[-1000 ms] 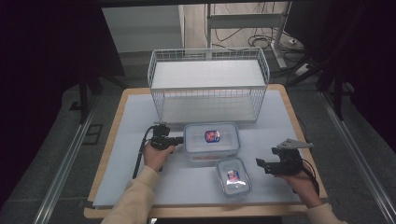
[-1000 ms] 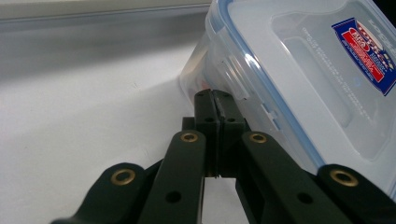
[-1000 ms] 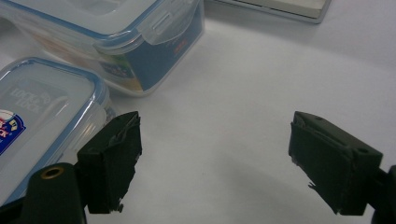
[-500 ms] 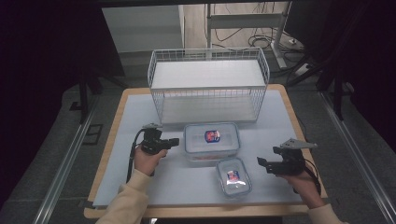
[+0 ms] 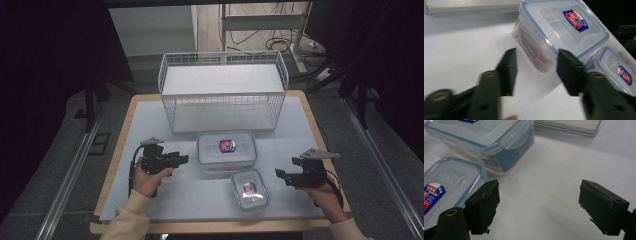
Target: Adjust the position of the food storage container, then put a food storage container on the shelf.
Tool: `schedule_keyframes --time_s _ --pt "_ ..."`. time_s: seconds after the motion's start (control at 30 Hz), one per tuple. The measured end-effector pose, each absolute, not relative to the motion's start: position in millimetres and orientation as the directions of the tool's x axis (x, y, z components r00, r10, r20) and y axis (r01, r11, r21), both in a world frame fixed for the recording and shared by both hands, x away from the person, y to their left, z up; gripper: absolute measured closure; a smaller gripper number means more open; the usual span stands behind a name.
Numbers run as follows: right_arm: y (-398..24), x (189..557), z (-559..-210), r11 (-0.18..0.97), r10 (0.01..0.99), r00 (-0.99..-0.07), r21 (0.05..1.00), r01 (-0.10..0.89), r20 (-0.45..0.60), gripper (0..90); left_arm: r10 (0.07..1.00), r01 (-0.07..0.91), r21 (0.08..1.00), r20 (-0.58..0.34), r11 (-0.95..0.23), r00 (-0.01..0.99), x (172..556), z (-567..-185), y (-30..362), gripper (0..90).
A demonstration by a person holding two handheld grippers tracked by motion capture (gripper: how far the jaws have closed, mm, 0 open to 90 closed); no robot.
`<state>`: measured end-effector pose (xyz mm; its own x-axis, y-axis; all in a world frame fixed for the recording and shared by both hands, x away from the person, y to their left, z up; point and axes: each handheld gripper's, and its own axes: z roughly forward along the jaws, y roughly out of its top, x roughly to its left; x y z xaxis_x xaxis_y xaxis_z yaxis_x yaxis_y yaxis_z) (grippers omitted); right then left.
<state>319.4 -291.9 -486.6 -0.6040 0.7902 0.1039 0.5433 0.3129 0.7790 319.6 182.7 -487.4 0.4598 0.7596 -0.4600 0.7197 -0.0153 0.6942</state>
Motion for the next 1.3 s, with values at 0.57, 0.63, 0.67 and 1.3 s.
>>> schedule_keyframes --time_s 0.57,0.63,0.67,1.3 --pt "-284 330 -476 0.221 0.758 -0.603 0.771 0.597 0.249 12.0 0.708 0.731 0.682 -0.519 0.005 0.479 329 -483 176 19.9" --pt "-283 332 -475 0.212 0.748 -0.608 0.772 0.6 0.267 12.0 0.703 0.733 0.68 -0.525 0.008 0.48 331 -483 175 19.8" --pt "-281 334 -474 0.202 0.741 -0.609 0.77 0.606 0.284 12.0 0.697 0.736 0.677 -0.532 0.009 0.481 333 -484 174 19.8" --pt "-229 400 -487 0.161 0.68 -0.579 0.679 0.717 0.45 11.9 0.655 0.805 0.593 -0.606 -0.007 0.452 377 -508 144 18.9"
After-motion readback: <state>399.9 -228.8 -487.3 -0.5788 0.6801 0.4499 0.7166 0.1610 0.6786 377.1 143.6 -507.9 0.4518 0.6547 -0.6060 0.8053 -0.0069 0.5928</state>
